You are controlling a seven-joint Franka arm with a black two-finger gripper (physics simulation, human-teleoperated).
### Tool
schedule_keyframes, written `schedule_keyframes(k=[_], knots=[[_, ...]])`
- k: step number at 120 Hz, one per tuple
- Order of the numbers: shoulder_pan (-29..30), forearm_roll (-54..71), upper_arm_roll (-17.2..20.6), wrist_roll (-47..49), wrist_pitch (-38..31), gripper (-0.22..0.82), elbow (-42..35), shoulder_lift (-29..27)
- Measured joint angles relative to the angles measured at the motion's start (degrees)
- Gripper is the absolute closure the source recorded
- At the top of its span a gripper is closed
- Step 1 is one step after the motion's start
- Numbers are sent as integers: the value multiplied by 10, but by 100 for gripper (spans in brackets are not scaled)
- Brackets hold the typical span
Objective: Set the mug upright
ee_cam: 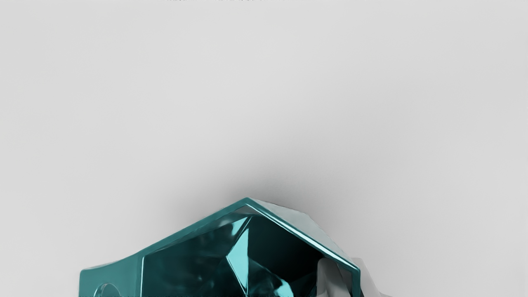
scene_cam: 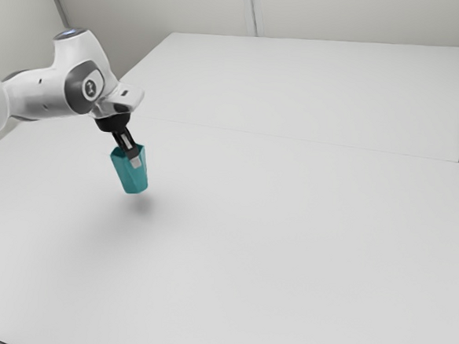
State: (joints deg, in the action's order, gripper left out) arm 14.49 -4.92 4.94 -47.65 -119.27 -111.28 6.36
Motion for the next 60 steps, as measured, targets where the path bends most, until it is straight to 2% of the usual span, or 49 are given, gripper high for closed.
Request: schedule_keyframes(k=[60], knots=[[-44, 33, 8, 178, 16, 79, 9, 23]])
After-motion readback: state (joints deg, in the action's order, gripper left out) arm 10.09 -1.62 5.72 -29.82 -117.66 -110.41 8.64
